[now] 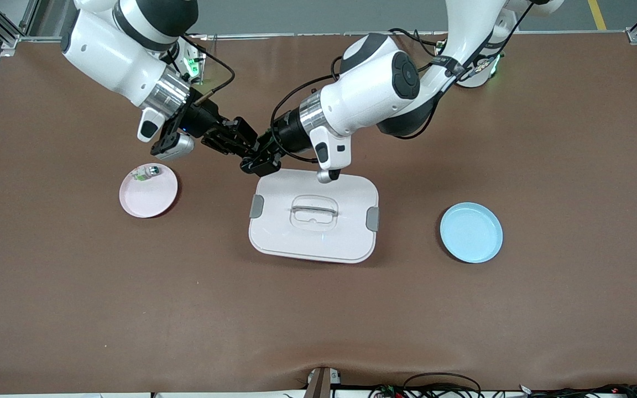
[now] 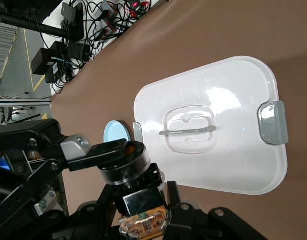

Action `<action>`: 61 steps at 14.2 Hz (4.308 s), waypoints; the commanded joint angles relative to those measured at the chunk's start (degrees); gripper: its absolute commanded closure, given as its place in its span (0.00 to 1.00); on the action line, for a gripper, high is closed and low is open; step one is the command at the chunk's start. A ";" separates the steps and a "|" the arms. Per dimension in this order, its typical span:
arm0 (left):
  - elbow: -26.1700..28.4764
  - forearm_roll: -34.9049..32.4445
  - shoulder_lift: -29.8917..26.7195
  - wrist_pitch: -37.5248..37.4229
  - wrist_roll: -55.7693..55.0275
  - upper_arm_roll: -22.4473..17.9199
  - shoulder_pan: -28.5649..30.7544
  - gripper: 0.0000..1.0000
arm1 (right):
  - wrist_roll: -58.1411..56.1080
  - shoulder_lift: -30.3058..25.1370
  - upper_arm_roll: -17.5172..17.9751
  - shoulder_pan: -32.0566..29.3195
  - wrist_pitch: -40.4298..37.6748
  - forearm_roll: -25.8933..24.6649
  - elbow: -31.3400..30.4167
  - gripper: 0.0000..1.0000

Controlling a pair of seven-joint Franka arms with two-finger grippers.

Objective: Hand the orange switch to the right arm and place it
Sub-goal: 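Close the right gripper on the switch held by the left gripper, then open the left gripper and withdraw it while the right gripper pulls away, then carry the switch with the right gripper over the pink plate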

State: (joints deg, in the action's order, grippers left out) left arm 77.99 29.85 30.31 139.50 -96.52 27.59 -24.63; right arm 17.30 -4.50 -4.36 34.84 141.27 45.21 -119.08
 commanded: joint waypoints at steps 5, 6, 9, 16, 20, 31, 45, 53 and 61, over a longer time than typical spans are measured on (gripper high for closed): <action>-0.73 0.91 0.02 0.60 0.72 0.19 0.02 0.74 | 0.54 0.46 -0.48 0.76 -0.03 1.46 1.22 0.98; -0.82 0.82 -0.07 0.60 0.72 0.19 0.20 0.23 | 0.46 0.37 -0.48 0.76 -0.21 1.46 1.22 0.98; -0.73 0.64 -1.13 0.17 0.63 -0.16 0.73 0.00 | 0.54 0.20 -0.56 0.67 -2.04 1.46 1.31 0.97; -0.73 -4.89 -7.01 -5.52 6.39 -0.60 11.43 0.00 | -8.31 -3.05 -1.00 -6.43 -20.57 -11.86 2.01 0.97; -0.73 -5.07 -8.16 -18.35 24.40 -1.22 19.60 0.00 | -26.91 -4.37 -0.92 -13.46 -32.00 -26.44 3.76 0.97; -0.56 -27.99 -10.00 -32.35 37.80 -1.04 28.33 0.00 | -78.10 -4.81 -0.92 -31.92 -34.50 -47.13 -1.23 0.97; -0.82 -38.29 -12.82 -48.88 53.87 -1.04 29.73 0.00 | -92.01 -2.54 -0.65 -33.79 -3.20 -47.75 -22.77 0.97; -0.82 -38.12 -14.31 -48.97 65.12 -0.78 34.92 0.00 | -91.74 7.91 -0.65 -33.52 6.53 -48.11 -23.04 0.97; 0.76 -37.06 -19.84 -51.25 78.14 -13.87 26.13 0.00 | -91.30 17.15 -0.65 -33.34 14.28 -48.19 -22.95 0.94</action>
State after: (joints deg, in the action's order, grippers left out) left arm 76.71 -7.54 12.94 89.47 -20.52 16.23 3.39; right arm -74.05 10.70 -4.94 1.35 153.70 -2.05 -142.45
